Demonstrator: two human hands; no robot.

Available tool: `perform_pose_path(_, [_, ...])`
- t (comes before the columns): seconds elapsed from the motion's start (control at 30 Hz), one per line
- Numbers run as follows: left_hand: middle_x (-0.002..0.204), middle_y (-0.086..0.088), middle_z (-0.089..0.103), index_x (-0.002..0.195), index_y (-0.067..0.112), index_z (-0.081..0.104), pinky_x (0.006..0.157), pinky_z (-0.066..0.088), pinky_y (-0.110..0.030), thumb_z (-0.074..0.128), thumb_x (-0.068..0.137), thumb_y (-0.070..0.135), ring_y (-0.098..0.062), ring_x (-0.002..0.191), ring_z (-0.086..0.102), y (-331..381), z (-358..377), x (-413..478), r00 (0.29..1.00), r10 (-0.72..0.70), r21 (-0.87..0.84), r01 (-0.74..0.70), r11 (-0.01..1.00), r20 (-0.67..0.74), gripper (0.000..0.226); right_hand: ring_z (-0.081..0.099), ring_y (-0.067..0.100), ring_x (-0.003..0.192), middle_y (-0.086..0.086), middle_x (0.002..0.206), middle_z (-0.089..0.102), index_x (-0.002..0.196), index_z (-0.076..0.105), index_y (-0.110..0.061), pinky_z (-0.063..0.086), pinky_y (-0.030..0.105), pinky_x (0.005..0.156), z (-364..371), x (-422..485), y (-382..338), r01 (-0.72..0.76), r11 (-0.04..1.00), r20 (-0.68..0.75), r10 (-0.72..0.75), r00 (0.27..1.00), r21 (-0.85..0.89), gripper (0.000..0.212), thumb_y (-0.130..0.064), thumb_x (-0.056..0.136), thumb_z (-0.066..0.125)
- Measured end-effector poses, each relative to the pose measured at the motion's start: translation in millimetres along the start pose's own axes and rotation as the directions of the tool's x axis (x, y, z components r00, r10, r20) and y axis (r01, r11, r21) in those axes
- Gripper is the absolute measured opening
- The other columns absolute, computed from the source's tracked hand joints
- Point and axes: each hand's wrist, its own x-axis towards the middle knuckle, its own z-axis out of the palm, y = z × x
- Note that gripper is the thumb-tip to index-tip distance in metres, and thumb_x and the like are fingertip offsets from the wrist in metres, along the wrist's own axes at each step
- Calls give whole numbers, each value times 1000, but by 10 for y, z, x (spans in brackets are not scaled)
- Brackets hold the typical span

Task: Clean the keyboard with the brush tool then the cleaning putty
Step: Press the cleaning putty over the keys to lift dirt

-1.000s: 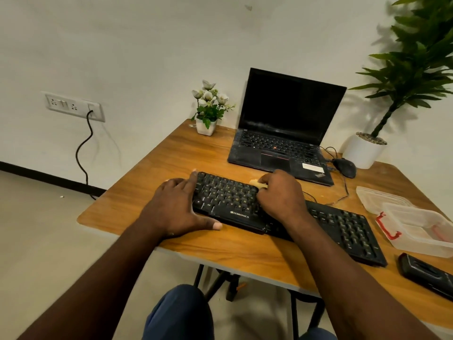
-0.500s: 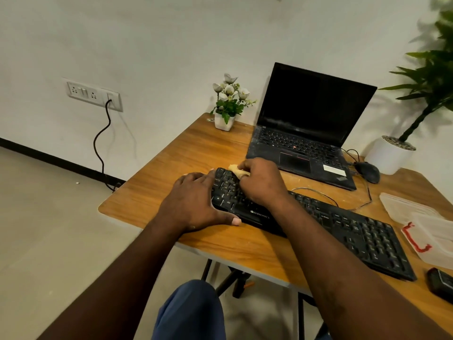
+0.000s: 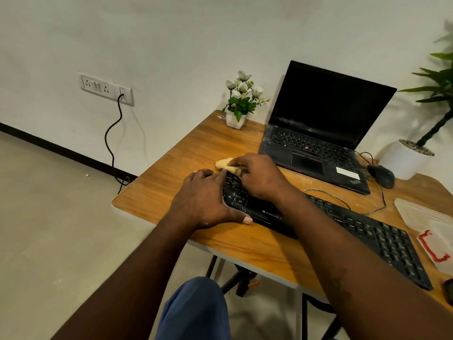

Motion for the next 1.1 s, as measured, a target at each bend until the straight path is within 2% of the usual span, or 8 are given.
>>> perform_pose_path(0.23, [164,-3,37,163,30,18,124,18,-48,60,55,100,-24,153,21,18,-11,17,999,-39,-14,40,999,21,135,57,22,114,1,126,64,128,70,-34,51,39,90,-370,-185,270,11,964,102,17,995,-265,49,-5,92,54])
perform_pose_path(0.3, [164,-3,36,163,31,18,123,17,-47,62,56,98,-25,153,20,36,-29,5,999,-46,-18,46,999,29,134,58,22,112,1,126,64,127,70,-35,53,42,92,-436,-268,368,-17,963,103,46,994,-269,48,-6,93,52])
perform_pose_path(0.43, [165,-4,34,163,32,18,123,18,-47,63,56,97,-25,154,20,68,-51,-13,998,-60,-19,61,998,32,133,52,14,103,-2,125,62,129,70,-33,48,35,86,-508,-472,561,-66,969,68,85,994,-239,46,-6,96,52])
perform_pose_path(0.57, [164,-4,35,163,30,19,124,17,-48,61,55,98,-24,154,20,68,-36,2,998,-58,-10,58,998,40,134,53,16,110,-3,125,62,127,70,-34,53,42,90,-603,-698,721,-121,957,34,135,990,-262,46,-6,95,53])
perform_pose_path(0.67, [164,-4,35,163,31,19,124,17,-48,62,57,97,-24,154,20,79,-49,-5,998,-57,-5,57,998,38,132,55,14,104,-4,123,63,121,73,-33,54,42,89,-705,-864,866,-184,952,23,196,980,-244,42,-6,95,54])
perform_pose_path(0.83, [165,-5,34,163,30,19,124,18,-48,60,55,98,-24,154,21,81,-47,-9,997,-61,-12,61,998,41,134,58,12,92,-9,110,63,105,75,-37,54,34,77,-842,-1139,1136,-357,916,-60,352,934,-181,37,-7,90,59])
perform_pose_path(0.97, [165,-5,33,163,30,18,124,18,-47,60,56,97,-24,154,20,90,-42,-1,997,-61,-4,61,998,42,134,59,14,77,-5,86,68,91,75,-32,54,33,67,-834,-1285,1226,-534,812,-249,481,841,-234,13,-24,86,67])
perform_pose_path(1.1, [165,-6,33,163,30,18,124,19,-48,59,55,99,-24,154,21,65,-26,10,997,-63,0,63,998,32,135,53,10,68,-6,73,61,91,76,-25,40,26,57,-728,-1308,1175,-528,831,-312,462,830,-176,11,-22,86,66])
